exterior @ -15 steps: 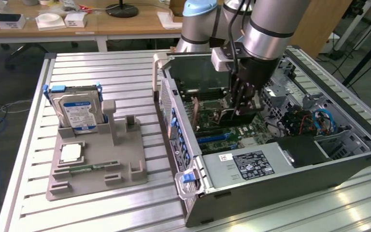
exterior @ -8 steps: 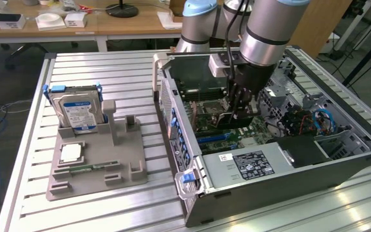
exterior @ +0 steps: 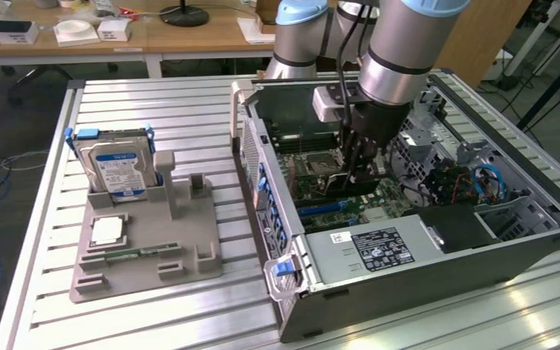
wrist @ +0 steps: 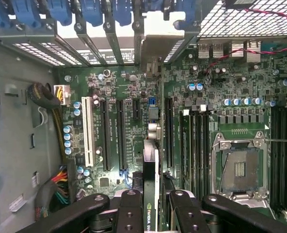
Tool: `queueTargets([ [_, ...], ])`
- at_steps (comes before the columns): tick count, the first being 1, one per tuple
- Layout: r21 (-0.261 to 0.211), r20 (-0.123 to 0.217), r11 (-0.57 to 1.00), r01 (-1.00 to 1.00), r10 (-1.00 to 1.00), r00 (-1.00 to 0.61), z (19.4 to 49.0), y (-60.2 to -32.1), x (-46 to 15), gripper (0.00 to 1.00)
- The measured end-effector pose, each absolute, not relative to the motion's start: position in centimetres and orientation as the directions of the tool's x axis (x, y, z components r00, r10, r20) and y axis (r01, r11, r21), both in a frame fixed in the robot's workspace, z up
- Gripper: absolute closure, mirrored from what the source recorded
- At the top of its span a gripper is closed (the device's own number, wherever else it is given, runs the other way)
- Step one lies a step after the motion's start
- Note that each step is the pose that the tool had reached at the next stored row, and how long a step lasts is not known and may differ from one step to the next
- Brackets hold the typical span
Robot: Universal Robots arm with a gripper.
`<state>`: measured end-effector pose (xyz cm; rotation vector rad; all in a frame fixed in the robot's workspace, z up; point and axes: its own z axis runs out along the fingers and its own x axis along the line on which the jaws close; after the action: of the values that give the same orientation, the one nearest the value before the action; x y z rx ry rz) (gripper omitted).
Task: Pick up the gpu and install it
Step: 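Insert the gpu into the slot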
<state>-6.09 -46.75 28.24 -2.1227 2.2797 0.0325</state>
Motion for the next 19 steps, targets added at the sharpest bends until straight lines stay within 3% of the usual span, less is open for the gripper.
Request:
queueTargets([
  [19,-0.003,-0.028,0.059,-0.998,-0.998,-0.058,26.5,-46.7,-6.7,0.74],
])
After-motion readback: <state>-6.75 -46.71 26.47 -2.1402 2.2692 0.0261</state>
